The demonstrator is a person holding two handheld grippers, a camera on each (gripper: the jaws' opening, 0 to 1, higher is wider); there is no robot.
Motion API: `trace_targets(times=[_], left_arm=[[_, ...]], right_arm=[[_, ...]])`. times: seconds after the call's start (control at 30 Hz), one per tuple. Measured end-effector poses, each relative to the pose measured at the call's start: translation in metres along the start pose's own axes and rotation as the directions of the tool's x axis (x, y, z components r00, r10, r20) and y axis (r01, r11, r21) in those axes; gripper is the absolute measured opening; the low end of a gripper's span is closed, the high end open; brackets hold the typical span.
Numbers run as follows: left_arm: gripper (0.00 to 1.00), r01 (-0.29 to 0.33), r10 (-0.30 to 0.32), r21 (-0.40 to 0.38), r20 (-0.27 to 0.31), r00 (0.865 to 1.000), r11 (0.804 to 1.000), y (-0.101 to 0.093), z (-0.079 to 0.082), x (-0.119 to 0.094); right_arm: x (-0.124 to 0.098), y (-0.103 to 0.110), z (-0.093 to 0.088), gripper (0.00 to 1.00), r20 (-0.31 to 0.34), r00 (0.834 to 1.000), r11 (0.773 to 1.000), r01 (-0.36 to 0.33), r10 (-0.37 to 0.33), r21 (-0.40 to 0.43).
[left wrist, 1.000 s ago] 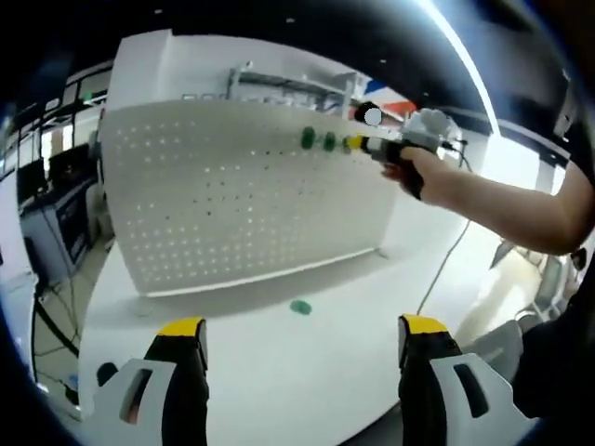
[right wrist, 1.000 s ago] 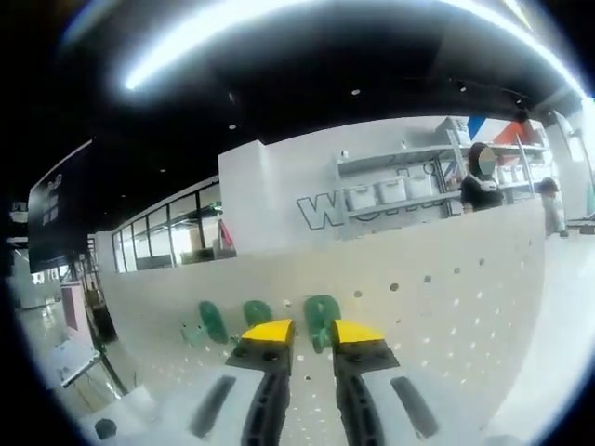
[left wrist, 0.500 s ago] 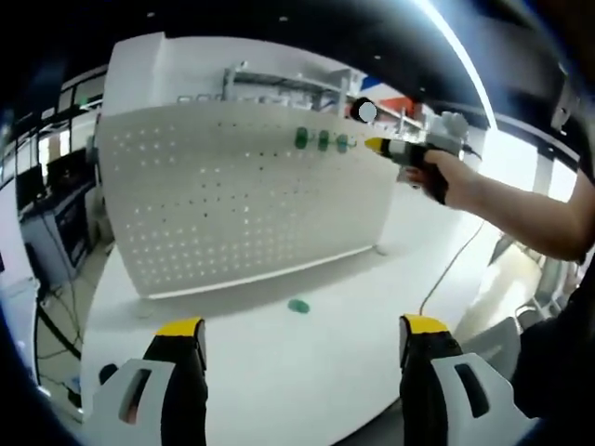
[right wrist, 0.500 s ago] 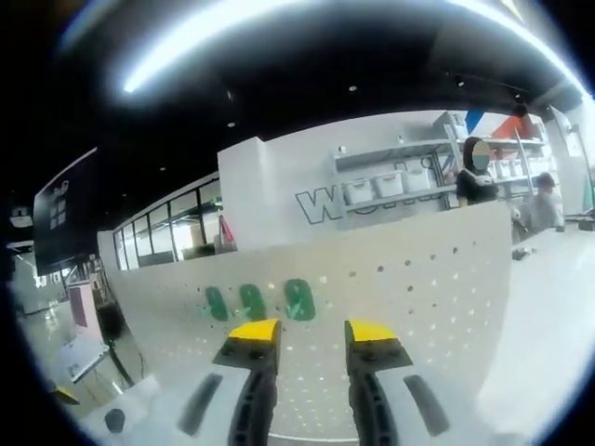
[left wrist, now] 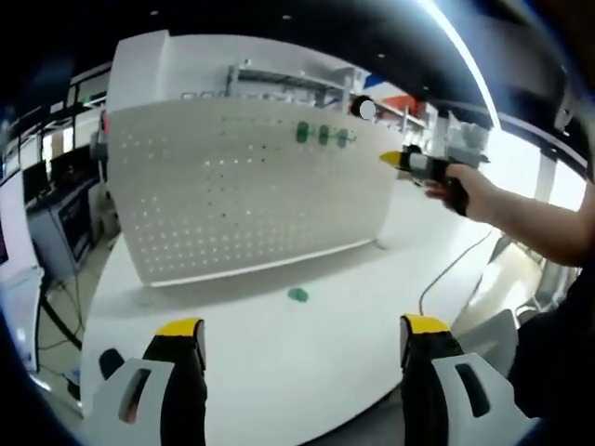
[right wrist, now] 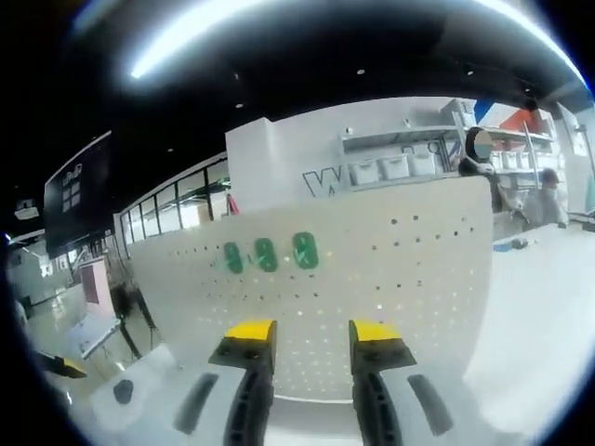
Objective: Insert the hook assembly into the mounting plate slot until the hook locks in place.
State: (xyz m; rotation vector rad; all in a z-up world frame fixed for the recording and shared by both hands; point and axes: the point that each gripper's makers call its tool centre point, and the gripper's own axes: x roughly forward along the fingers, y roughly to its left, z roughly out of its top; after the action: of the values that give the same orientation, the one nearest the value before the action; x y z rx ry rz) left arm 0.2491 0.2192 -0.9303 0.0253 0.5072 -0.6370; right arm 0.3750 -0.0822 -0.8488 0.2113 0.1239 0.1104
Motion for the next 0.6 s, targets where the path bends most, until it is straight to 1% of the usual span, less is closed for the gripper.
trace_targets(times=[0.13, 0.23, 0.27, 0.33, 0.4, 0.47, 0.57, 0.6], left_arm=[[0.87, 0.002, -0.002, -0.004, -0.008, 1.000, 1.000, -0.003, -0.006, -0.002], [0.87, 0.001, -0.001, -0.002, -0.009, 1.000, 1.000, -0.005, -0.007, -0.004], [0.87, 0.000, 0.000, -0.002, -0.008, 1.000, 1.000, -0.005, -0.008, -0.005], [0.87, -0.001, 0.001, -0.002, -0.007, 1.000, 1.000, -0.005, -0.008, -0.006], [0.87, -0.002, 0.002, -0.002, -0.009, 1.000, 1.000, -0.005, -0.009, -0.006], [0.87, -0.002, 0.002, -0.005, -0.011, 1.000, 1.000, -0.006, -0.010, -0.007], [0.86, -0.017, 0.017, 0.010, -0.017, 1.000, 1.000, -0.004, -0.012, -0.009], [0.86, -0.017, 0.017, 0.011, -0.018, 1.000, 1.000, -0.004, -0.013, -0.010]], right_arm=[[-0.014, 0.012, -0.009, 0.29, -0.015, 1.000, 1.000, -0.017, 0.016, -0.018], [-0.026, 0.021, -0.023, 0.29, -0.043, 0.998, 0.999, -0.038, 0.037, -0.018], [-0.030, 0.024, -0.029, 0.29, -0.055, 0.997, 0.999, -0.045, 0.045, -0.007], [-0.037, 0.030, -0.039, 0.30, -0.083, 0.995, 0.997, -0.058, 0.062, 0.049], [-0.041, 0.034, -0.041, 0.30, -0.080, 0.995, 0.997, -0.064, 0.068, 0.042], [-0.046, 0.040, -0.048, 0.30, -0.104, 0.991, 0.997, -0.081, 0.083, 0.017], [-0.053, 0.049, -0.059, 0.31, -0.134, 0.984, 0.994, -0.113, 0.113, 0.011], [-0.054, 0.049, -0.063, 0.31, -0.146, 0.982, 0.993, -0.119, 0.119, 0.011]])
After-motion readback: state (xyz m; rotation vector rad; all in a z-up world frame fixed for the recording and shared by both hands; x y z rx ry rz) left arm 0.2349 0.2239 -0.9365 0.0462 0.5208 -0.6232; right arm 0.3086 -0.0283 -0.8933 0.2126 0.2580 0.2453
